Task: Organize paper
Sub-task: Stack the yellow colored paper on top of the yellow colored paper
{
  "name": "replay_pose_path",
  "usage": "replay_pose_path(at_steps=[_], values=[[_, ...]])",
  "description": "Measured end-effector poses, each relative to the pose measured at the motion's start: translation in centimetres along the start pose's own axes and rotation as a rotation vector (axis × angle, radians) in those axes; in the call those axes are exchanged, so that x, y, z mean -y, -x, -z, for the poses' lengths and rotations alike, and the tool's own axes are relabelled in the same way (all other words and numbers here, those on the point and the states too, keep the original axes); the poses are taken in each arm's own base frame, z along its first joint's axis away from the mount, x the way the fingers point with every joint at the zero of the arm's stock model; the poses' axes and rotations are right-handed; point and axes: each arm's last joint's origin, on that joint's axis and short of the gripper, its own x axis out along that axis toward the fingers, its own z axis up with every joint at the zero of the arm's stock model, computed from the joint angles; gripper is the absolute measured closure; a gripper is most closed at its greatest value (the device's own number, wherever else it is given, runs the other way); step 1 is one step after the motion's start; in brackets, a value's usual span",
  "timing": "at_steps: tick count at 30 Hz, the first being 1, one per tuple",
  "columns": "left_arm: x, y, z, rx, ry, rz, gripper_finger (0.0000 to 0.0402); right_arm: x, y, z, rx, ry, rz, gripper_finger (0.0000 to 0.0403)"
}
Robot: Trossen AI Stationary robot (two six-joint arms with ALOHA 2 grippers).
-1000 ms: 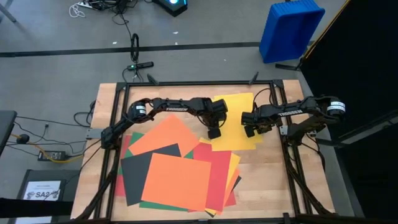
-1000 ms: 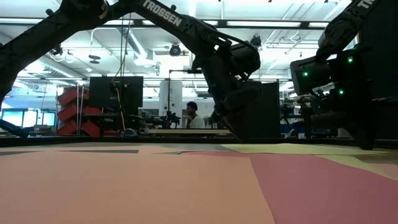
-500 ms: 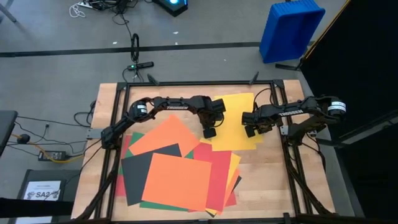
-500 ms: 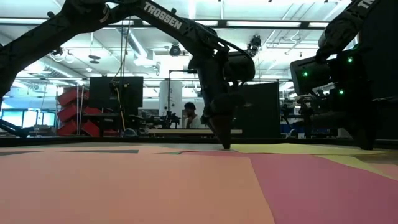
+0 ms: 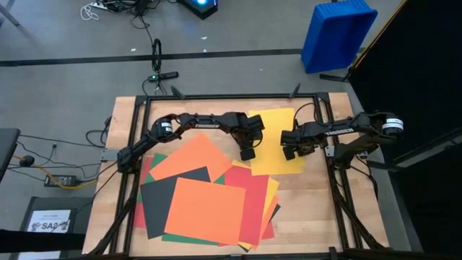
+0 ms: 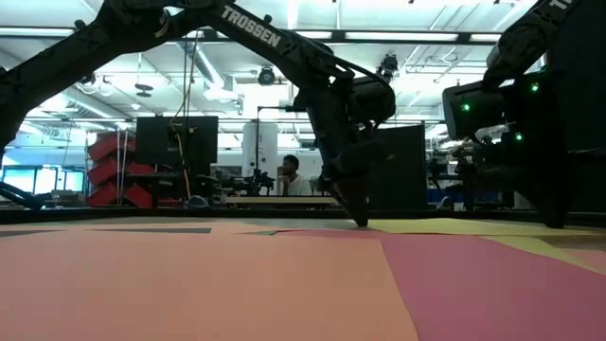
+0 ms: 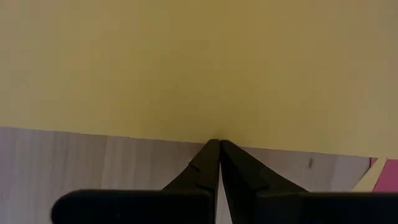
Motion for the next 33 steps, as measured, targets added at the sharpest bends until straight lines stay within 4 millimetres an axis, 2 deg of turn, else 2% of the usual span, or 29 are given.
replay_pose_path(at_steps=[6,18,24,33], values=[[0.0,0.1,-0.6,0.049,-0.007,0.0,0.0402,-0.4,0.3,-0.1,0.006,-0.006,-0.077,0.0403],[-0.9,0.6,-0.7,0.055,-0.01,0.004,0.0402,-0.1,0.5,-0.1,0.003,0.004,-0.047,0.0403],[-1.1,0.8,-0.5,0.037,-0.006,-0.009,0.0402,0.5,0.5,0.2,-0.005,0.006,0.01,0.0403],[-1.2,0.9,-0.5,0.035,-0.006,-0.01,0.0402,1.7,1.9,0.5,0.061,-0.038,-0.002,0.0403]])
